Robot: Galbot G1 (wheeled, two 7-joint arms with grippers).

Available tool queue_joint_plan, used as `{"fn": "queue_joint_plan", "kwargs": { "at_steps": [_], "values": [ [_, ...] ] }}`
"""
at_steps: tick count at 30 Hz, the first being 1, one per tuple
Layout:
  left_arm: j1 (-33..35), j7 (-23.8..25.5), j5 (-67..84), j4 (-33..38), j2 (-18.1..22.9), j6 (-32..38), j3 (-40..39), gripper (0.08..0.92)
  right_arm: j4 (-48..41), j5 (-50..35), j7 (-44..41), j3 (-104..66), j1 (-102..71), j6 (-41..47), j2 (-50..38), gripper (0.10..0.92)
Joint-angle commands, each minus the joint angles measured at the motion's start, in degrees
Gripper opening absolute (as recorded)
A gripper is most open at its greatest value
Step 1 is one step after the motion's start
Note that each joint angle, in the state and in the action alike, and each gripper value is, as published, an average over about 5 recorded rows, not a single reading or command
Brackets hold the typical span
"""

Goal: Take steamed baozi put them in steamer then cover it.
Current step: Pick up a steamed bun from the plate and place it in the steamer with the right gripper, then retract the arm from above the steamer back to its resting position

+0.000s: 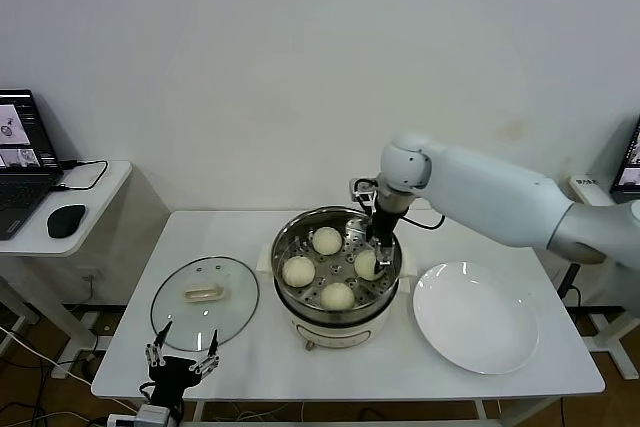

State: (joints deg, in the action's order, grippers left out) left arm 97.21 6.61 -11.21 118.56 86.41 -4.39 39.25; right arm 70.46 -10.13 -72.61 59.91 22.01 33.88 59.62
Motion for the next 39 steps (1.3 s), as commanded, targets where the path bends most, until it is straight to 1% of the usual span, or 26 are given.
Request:
{"fn": "queue_joint_plan", "kwargs": {
  "at_steps": [1,2,4,6,8,11,15,18,22,24,26,30,35,37,39],
  "values": [
    [0.6,-1.41,0.27,1.62,0.43,1.95,-0.13,0.823,4.23,-4.6,3.23,-21.74,-4.25,2.07,-8.41,0.822],
    [0.67,-1.95,0.32,1.73,0.54,2.75,-0.1,0.823,5.04,-6.0,5.36,-25.49,-5.76,2.2,-9.16,0.822],
    [0.89,-2.87,0.47,1.78,0.57,4.37,-0.05,0.823,7.31,-9.54,12.29,-33.44,-9.89,2.08,-10.69,0.823],
    [1.17,-3.74,0.84,1.71,0.42,5.89,-0.08,0.823,9.87,-15.01,22.11,-39.41,-14.29,0.91,-12.18,0.823],
    [1.36,-4.66,1.07,1.67,0.4,7.33,-0.13,0.823,12.36,-20.83,33.61,-44.17,-19.11,-2.39,-13.66,0.823],
    [1.18,-6.52,1.19,1.32,0.87,9.83,-0.22,0.823,16.37,-25.13,46.52,-51.39,-27.45,-7.75,-15.58,0.822],
    [1.06,-8.07,1.99,0.85,1.59,11.73,-0.65,0.823,23.39,-25.94,55.93,-64.27,-42.68,-11.95,-16.74,0.823],
    [0.86,-8.97,2.0,-0.08,1.58,12.02,-1.22,0.823,27.52,-25.13,61.24,-74.17,-55.27,-16.24,-15.13,0.823],
    [0.76,-8.71,0.8,-0.65,1.28,11.21,-1.62,0.823,29.97,-23.65,66.58,-83.84,-69.7,-23.11,-11.67,0.823],
    [0.5,-7.99,-0.14,-0.82,0.78,11.05,-1.51,0.823,31.19,-23.24,68.22,-88.34,-76.71,-26.38,-9.3,0.823],
    [-0.21,-7.68,-2.7,-1.54,0.3,11.42,-1.18,0.823,32.84,-23.77,68.46,-93.34,-82.38,-27.76,-6.02,0.823],
    [-2.17,-8.38,-15.26,-4.27,-1.07,13.71,-0.06,0.823,36.68,-25.02,67.26,-101.51,-93.73,-29.13,1.68,0.822],
    [-4.64,-7.71,-24.82,-6.31,-3.36,13.41,0.54,0.823,39.28,-23.6,65.3,-104.62,-103.95,-31.32,6.6,0.823],
    [-6.16,-7.52,-34.22,-7.25,-3.86,12.64,0.65,0.823,39.85,-23.4,64.66,-106.66,-106.04,-31.71,8.45,0.823],
    [-8.02,-8.39,-44.86,-9.02,-4.28,11.9,0.53,0.823,40.35,-23.52,64.36,-108.45,-107.15,-31.94,9.79,0.823]
  ]
}}
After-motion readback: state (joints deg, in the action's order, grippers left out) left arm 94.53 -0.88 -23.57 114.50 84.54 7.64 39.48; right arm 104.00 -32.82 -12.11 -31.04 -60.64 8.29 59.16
